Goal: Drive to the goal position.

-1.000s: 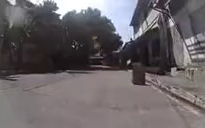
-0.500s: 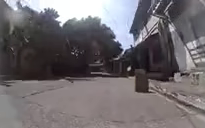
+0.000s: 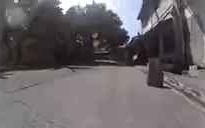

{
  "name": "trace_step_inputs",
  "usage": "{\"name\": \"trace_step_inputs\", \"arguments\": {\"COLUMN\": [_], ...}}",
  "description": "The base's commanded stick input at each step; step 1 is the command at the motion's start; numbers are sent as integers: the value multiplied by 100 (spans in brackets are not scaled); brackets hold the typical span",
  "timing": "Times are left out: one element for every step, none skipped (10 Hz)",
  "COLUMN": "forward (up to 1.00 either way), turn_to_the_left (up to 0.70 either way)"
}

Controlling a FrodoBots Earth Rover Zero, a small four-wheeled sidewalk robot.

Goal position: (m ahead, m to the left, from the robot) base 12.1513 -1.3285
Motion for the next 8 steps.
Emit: {"name": "trace_step_inputs", "arguments": {"forward": [100,100,100,100,100,100,100,100], "turn_to_the_left": [0,0,0,0,0,0,0,0]}}
